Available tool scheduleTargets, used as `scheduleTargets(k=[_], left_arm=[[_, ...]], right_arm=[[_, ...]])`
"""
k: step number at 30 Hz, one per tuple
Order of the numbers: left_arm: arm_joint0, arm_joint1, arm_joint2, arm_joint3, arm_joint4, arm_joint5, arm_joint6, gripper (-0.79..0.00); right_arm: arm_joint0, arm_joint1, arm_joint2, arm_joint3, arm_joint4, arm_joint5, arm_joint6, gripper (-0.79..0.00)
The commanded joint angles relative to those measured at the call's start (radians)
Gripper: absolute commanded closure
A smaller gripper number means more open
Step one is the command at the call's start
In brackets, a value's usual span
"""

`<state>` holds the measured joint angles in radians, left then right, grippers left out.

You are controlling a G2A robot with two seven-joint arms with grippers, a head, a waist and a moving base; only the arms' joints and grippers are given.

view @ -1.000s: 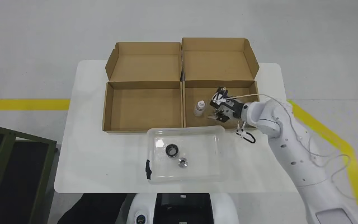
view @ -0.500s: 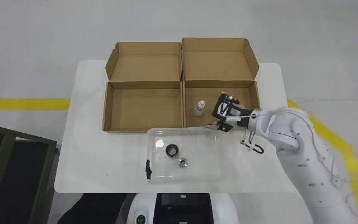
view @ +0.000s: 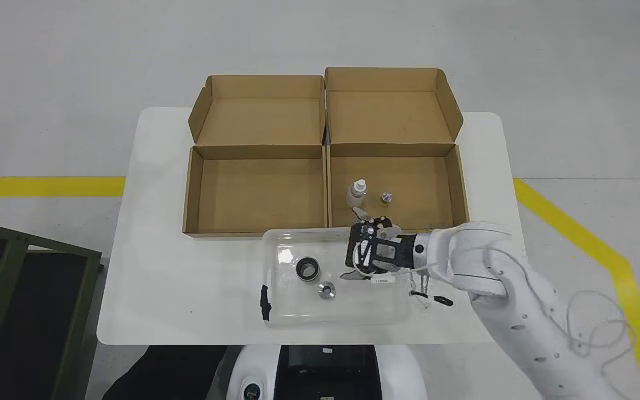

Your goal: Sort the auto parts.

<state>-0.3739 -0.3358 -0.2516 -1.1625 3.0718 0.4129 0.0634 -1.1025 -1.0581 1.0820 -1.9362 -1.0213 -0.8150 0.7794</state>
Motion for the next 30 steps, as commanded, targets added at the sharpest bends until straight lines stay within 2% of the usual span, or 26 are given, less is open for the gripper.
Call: scheduleTargets(k=[1, 9, 14, 17, 20, 24, 25, 30], left_arm=[[0.0, 0.0, 0.0, 0.0, 0.0, 0.0, 0.0, -0.785], [0.0, 0.0, 0.0, 0.0, 0.0, 0.0, 0.0, -0.785], [0.0, 0.0, 0.0, 0.0, 0.0, 0.0, 0.0, -0.785], [0.0, 0.0, 0.0, 0.0, 0.0, 0.0, 0.0, -0.785], [0.0, 0.0, 0.0, 0.0, 0.0, 0.0, 0.0, -0.785], [0.0, 0.0, 0.0, 0.0, 0.0, 0.0, 0.0, -0.785], [0.0, 0.0, 0.0, 0.0, 0.0, 0.0, 0.0, -0.785], [0.0, 0.0, 0.0, 0.0, 0.0, 0.0, 0.0, -0.785]], right_arm=[[0.002, 0.0, -0.017, 0.001, -0.007, -0.002, 0.004, -0.782], [0.014, 0.001, -0.077, 0.005, -0.039, -0.024, 0.051, -0.757], [0.02, 0.0, -0.111, 0.02, -0.04, -0.033, 0.069, -0.705], [0.026, -0.001, -0.135, 0.037, -0.042, -0.035, 0.075, -0.646], [0.034, -0.004, -0.158, 0.058, -0.044, -0.031, 0.075, -0.653], [0.047, -0.008, -0.191, 0.085, -0.049, -0.027, 0.072, -0.582], [0.051, -0.01, -0.198, 0.091, -0.049, -0.027, 0.07, -0.539], [0.067, -0.015, -0.231, 0.119, -0.049, -0.025, 0.059, -0.48]])
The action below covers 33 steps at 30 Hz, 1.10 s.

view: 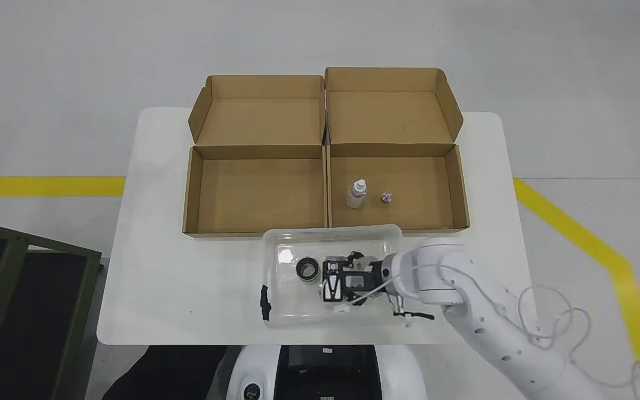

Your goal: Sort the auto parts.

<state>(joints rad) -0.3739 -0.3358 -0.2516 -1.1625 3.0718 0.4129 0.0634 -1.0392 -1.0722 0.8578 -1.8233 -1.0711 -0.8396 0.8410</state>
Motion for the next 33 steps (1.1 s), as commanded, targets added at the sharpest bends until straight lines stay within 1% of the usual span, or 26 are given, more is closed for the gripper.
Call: scheduleTargets(k=[1, 8, 18, 22, 24, 28, 31, 33], left_arm=[[0.0, 0.0, 0.0, 0.0, 0.0, 0.0, 0.0, -0.785], [0.0, 0.0, 0.0, 0.0, 0.0, 0.0, 0.0, -0.785], [0.0, 0.0, 0.0, 0.0, 0.0, 0.0, 0.0, -0.785], [0.0, 0.0, 0.0, 0.0, 0.0, 0.0, 0.0, -0.785], [0.0, 0.0, 0.0, 0.0, 0.0, 0.0, 0.0, -0.785], [0.0, 0.0, 0.0, 0.0, 0.0, 0.0, 0.0, -0.785], [0.0, 0.0, 0.0, 0.0, 0.0, 0.0, 0.0, -0.785], [0.0, 0.0, 0.0, 0.0, 0.0, 0.0, 0.0, -0.785]], right_arm=[[0.007, -0.002, -0.014, 0.011, 0.0, -0.001, -0.004, -0.48], [0.03, -0.011, -0.057, 0.042, 0.001, -0.003, -0.021, -0.477], [0.059, -0.023, -0.107, 0.074, 0.004, -0.001, -0.032, -0.428], [0.066, -0.025, -0.117, 0.086, 0.005, 0.002, -0.025, -0.391], [0.068, -0.026, -0.123, 0.094, 0.009, 0.003, -0.023, -0.385], [0.073, -0.027, -0.131, 0.102, 0.015, 0.003, -0.021, -0.339], [0.076, -0.027, -0.133, 0.102, 0.018, 0.004, -0.02, -0.219], [0.078, -0.026, -0.13, 0.099, 0.022, 0.003, -0.022, -0.062]])
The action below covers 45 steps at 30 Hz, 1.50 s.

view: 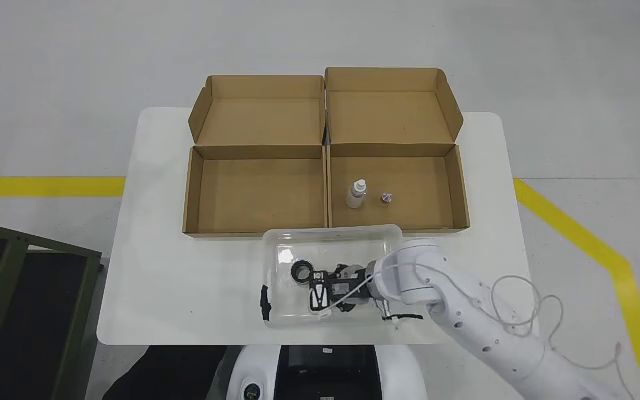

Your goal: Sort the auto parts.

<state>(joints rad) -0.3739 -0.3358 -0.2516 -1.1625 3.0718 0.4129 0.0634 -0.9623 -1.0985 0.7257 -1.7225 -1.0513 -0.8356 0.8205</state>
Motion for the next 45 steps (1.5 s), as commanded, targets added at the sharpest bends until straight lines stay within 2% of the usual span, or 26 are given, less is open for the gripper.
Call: scheduleTargets(k=[1, 7, 17, 22, 29, 37, 45], left_arm=[[0.0, 0.0, 0.0, 0.0, 0.0, 0.0, 0.0, -0.785], [0.0, 0.0, 0.0, 0.0, 0.0, 0.0, 0.0, -0.785], [0.0, 0.0, 0.0, 0.0, 0.0, 0.0, 0.0, -0.785], [0.0, 0.0, 0.0, 0.0, 0.0, 0.0, 0.0, -0.785], [0.0, 0.0, 0.0, 0.0, 0.0, 0.0, 0.0, -0.785], [0.0, 0.0, 0.0, 0.0, 0.0, 0.0, 0.0, -0.785], [0.0, 0.0, 0.0, 0.0, 0.0, 0.0, 0.0, -0.785]], right_arm=[[0.002, 0.002, 0.005, -0.005, 0.004, -0.002, -0.003, 0.0], [0.001, 0.012, 0.033, -0.03, 0.02, -0.016, -0.003, 0.0], [-0.028, 0.049, 0.168, -0.081, 0.117, -0.011, 0.016, 0.0], [-0.052, 0.065, 0.226, -0.118, 0.157, -0.016, -0.017, 0.0], [-0.077, 0.075, 0.286, -0.15, 0.191, -0.02, -0.13, 0.0], [-0.112, 0.075, 0.339, -0.189, 0.172, 0.021, -0.337, 0.0], [-0.082, 0.07, 0.39, -0.227, 0.174, 0.021, -0.496, 0.0]])
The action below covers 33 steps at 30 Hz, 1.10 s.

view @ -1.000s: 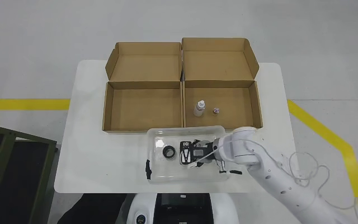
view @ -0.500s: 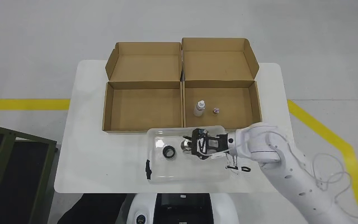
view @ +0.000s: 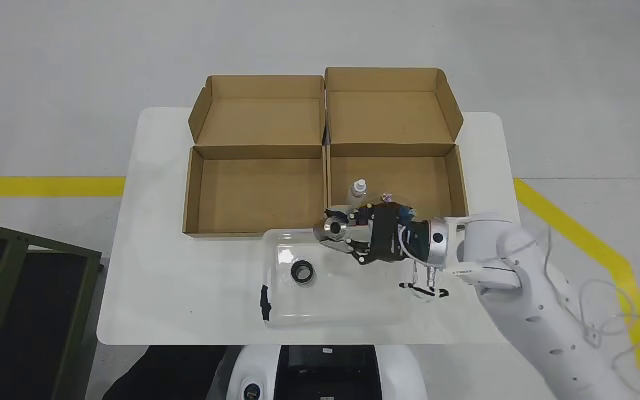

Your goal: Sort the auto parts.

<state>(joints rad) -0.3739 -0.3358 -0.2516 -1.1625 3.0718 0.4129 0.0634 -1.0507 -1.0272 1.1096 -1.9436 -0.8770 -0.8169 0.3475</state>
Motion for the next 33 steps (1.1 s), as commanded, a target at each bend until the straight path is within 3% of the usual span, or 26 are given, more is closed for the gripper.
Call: scheduleTargets(k=[1, 10, 12, 18, 33], left_arm=[[0.0, 0.0, 0.0, 0.0, 0.0, 0.0, 0.0, -0.785], [0.0, 0.0, 0.0, 0.0, 0.0, 0.0, 0.0, -0.785], [0.0, 0.0, 0.0, 0.0, 0.0, 0.0, 0.0, -0.785], [0.0, 0.0, 0.0, 0.0, 0.0, 0.0, 0.0, -0.785], [0.0, 0.0, 0.0, 0.0, 0.0, 0.0, 0.0, -0.785]], right_arm=[[0.011, -0.002, 0.012, -0.013, -0.001, 0.004, -0.041, 0.0], [0.028, -0.008, 0.07, -0.062, -0.046, 0.034, -0.207, 0.0], [0.073, -0.009, 0.104, -0.055, -0.023, 0.038, -0.229, 0.0], [0.248, -0.015, 0.127, 0.032, 0.083, 0.0, -0.209, 0.0], [0.227, -0.021, 0.069, 0.044, 0.046, 0.017, -0.168, 0.0]])
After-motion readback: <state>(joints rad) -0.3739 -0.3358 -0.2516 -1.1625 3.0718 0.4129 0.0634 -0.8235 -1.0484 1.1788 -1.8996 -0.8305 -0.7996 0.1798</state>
